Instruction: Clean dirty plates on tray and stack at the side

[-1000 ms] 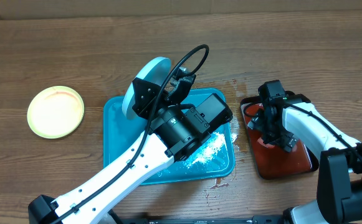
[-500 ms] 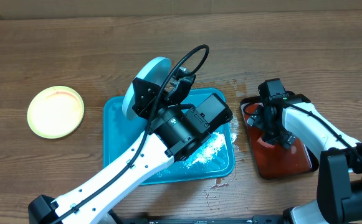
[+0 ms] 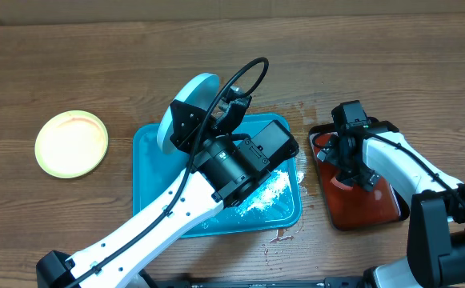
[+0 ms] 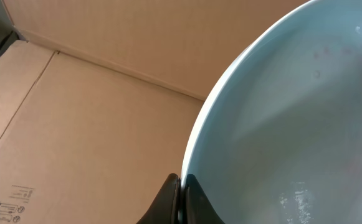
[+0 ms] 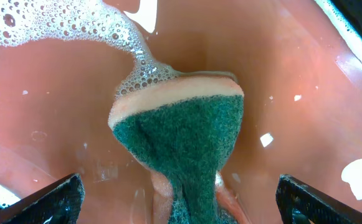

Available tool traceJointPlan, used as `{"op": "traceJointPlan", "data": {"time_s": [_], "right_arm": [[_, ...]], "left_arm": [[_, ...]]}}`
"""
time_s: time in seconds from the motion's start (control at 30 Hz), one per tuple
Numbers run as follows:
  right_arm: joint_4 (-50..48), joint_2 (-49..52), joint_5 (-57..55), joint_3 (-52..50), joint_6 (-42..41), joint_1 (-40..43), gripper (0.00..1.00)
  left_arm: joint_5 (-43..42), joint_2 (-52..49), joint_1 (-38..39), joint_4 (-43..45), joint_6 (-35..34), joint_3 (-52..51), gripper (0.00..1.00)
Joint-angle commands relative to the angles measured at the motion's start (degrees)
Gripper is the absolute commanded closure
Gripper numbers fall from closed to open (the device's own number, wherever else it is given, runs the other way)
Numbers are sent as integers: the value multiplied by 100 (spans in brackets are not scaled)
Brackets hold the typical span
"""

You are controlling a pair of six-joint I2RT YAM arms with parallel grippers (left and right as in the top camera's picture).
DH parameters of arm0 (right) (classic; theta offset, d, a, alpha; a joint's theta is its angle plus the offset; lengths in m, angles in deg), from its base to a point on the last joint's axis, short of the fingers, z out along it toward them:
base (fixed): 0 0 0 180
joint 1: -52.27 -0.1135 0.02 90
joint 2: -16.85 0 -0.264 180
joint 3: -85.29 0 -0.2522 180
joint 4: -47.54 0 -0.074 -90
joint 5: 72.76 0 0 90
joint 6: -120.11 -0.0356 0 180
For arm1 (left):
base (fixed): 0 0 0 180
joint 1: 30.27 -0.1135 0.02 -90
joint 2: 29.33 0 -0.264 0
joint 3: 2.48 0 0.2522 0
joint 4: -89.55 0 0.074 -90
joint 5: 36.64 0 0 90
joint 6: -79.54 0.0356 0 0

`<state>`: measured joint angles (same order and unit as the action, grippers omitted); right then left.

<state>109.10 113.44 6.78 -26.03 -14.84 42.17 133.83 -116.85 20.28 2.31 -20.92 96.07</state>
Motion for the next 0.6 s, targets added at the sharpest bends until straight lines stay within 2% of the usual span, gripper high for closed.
{"op": "traceJointPlan", "data": {"time_s": [0.0,0.57], "right_arm": [[-20,-15,-13,-7,2,22,0],[-20,-15,-13,-7,2,22,0]], "left_arm": [[260,103,11,24,35,168,96],[323,103,11,22,131,168,96]]}}
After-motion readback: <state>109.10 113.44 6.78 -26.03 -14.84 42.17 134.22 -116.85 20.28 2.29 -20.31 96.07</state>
